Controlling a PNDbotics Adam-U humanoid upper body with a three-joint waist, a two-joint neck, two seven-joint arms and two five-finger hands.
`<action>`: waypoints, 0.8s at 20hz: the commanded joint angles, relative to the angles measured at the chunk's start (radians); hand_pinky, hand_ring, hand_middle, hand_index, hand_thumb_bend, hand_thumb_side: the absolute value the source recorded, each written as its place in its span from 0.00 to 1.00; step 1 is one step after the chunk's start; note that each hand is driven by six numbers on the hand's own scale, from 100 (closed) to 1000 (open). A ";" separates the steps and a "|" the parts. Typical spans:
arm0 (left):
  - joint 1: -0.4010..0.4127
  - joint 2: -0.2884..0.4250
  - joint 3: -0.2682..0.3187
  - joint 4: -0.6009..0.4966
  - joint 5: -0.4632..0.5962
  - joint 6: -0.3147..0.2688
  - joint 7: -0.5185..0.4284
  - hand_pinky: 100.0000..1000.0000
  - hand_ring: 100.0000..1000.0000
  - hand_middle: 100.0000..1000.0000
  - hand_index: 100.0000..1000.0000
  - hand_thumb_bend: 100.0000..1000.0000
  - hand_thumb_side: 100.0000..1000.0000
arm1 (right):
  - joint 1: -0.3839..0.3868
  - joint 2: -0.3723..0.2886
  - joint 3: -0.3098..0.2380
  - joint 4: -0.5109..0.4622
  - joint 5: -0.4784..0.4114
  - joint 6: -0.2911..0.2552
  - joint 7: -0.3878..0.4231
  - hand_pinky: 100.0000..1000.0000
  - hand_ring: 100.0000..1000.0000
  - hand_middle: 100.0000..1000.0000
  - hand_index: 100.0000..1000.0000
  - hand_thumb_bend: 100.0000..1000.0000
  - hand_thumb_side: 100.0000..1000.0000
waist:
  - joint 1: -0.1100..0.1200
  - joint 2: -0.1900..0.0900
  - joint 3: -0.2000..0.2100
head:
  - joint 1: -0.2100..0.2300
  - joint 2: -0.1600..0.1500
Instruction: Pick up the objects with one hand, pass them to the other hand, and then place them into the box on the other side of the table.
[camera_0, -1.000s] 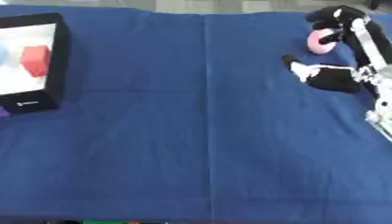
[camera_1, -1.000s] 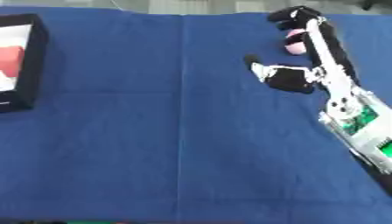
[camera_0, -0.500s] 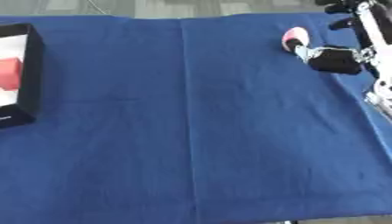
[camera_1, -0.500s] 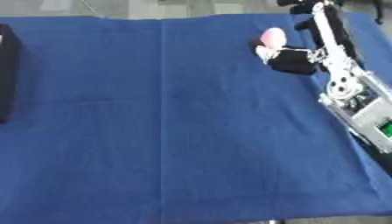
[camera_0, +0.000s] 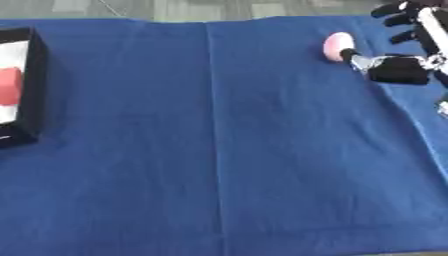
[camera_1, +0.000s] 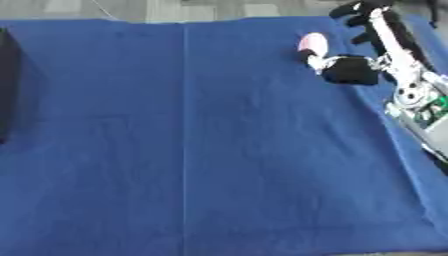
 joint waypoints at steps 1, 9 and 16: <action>-0.010 0.034 -0.005 -0.052 0.055 -0.008 0.018 0.88 0.76 0.75 0.73 0.00 0.66 | -0.008 -0.066 -0.039 0.039 -0.030 -0.024 0.052 0.71 0.82 0.82 0.75 0.42 0.19 | 0.001 -0.008 0.005 | -0.009 -0.021; -0.015 0.043 -0.018 -0.125 0.199 -0.019 0.058 0.89 0.76 0.75 0.74 0.00 0.68 | -0.027 -0.108 -0.078 0.139 -0.046 -0.065 0.087 0.72 0.83 0.82 0.76 0.48 0.10 | -0.003 0.029 0.041 | -0.035 -0.057; 0.002 0.028 -0.015 -0.176 0.238 -0.018 0.072 0.89 0.76 0.75 0.74 0.00 0.71 | -0.026 -0.147 -0.110 0.201 -0.010 -0.081 0.083 0.73 0.84 0.83 0.77 0.44 0.08 | -0.006 0.058 0.078 | -0.073 -0.087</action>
